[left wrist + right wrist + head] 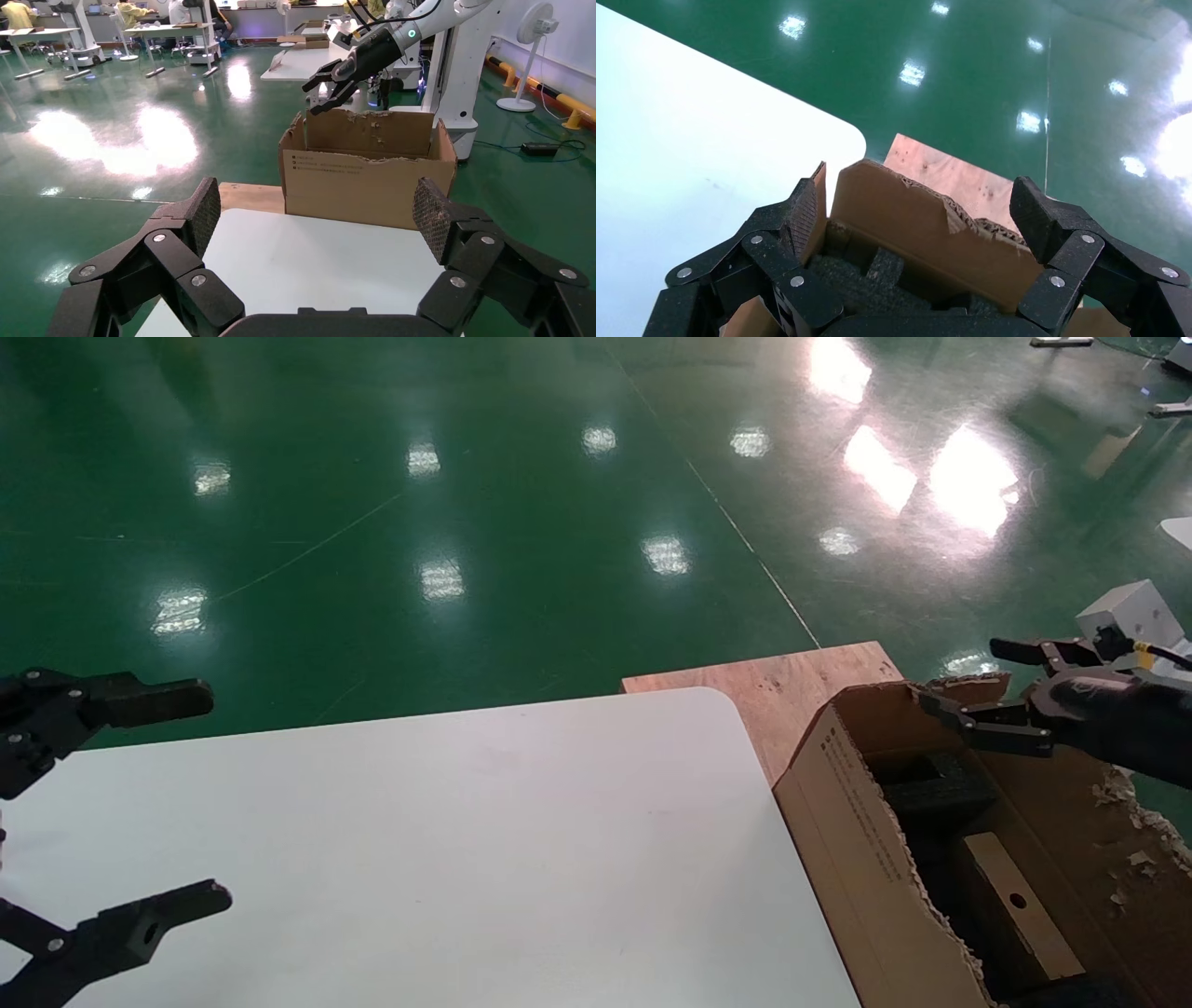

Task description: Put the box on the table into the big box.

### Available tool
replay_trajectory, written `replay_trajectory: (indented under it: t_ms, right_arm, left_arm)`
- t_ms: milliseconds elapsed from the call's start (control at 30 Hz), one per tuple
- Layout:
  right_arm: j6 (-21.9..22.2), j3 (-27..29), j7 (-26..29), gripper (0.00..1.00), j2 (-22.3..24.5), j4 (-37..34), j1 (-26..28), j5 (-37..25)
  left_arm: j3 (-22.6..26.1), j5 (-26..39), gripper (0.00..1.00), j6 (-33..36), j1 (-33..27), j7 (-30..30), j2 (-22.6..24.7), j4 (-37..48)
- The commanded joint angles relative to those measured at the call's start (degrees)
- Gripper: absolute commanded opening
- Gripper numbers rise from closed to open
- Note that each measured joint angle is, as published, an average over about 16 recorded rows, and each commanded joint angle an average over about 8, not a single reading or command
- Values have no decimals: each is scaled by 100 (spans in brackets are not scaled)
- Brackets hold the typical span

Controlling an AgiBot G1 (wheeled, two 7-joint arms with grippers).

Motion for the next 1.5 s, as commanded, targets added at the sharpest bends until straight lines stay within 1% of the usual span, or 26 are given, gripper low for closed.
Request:
replay_trajectory:
  t_ms: [33,133,267,1500]
  right_arm:
    - [-25,-37,2,100,29,-43,24,5]
    - [-140,209,27,100,-30,-53,-155,-13]
    - [-355,901,86,100,-238,2,-660,-87]
    - [-3159,9309,823,100,-2692,503,-6783,-937]
  left_arm:
    - [0,0,100,0,0,0,0,0]
    - [0,0,100,0,0,0,0,0]
    - [0,0,100,0,0,0,0,1]
    - [2,-1,100,0,-1,1,-1,1]
